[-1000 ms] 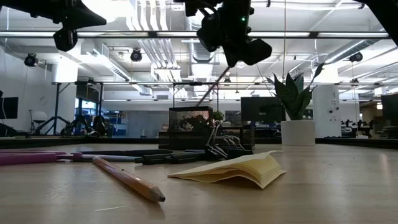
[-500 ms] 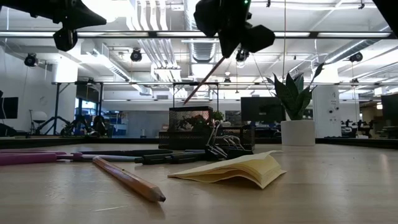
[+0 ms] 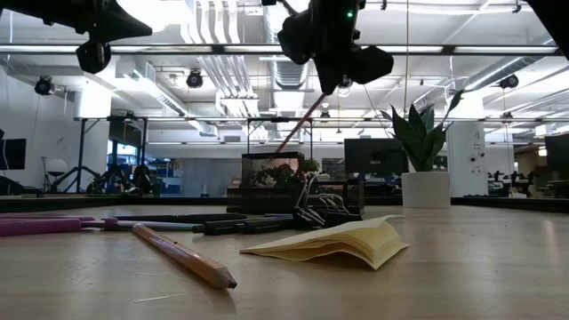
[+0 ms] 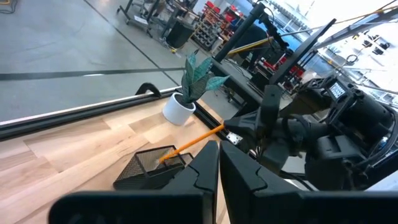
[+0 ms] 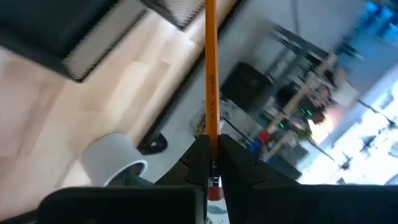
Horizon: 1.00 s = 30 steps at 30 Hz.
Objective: Pick and place office supplies into organizer
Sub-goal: Put the top pencil into the desk organizer, then put the middle binder clip into the desk organizer
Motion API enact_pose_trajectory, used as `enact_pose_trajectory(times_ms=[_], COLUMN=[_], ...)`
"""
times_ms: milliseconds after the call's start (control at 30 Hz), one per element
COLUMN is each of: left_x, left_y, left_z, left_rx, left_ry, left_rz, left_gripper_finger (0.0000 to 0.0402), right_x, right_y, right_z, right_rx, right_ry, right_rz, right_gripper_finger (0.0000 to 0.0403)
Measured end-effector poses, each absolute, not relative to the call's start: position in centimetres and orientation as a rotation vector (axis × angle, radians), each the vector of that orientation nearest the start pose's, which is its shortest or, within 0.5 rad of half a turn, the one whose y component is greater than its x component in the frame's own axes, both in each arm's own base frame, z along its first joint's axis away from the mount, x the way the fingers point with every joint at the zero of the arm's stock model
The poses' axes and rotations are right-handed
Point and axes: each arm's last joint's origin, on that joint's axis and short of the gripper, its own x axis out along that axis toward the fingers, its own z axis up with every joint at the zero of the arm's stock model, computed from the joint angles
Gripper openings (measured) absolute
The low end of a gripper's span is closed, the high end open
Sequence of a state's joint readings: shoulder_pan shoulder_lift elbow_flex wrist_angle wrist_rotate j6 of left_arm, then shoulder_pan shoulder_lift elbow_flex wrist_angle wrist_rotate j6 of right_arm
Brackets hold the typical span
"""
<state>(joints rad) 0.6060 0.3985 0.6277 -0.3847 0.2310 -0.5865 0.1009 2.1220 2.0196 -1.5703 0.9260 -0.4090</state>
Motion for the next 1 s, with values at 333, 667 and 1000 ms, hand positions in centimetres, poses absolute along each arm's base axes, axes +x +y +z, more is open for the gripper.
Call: enact_pose_trajectory(times_ms=[333,667,1000], left_x=[8.5,8.7,8.1], left_y=[5.1,5.2,4.8], left_z=[29.5,28.7,29.0], left_rx=[-0.656,-0.67,-0.654], left_ry=[0.054,0.069,0.034], left_rz=[0.415,0.42,0.408], left_gripper_finger=[0.0,0.0,0.0], right_x=[40.4,41.4,40.3], right_y=[1.8,1.9,3.6], right_z=[26.3,26.4,27.7], right_rx=[-1.115,-1.125,-0.852], right_ry=[1.661,1.557,1.558], right_rz=[-0.196,-0.25,-0.173], right_gripper_finger=[0.0022,0.0115,0.0169])
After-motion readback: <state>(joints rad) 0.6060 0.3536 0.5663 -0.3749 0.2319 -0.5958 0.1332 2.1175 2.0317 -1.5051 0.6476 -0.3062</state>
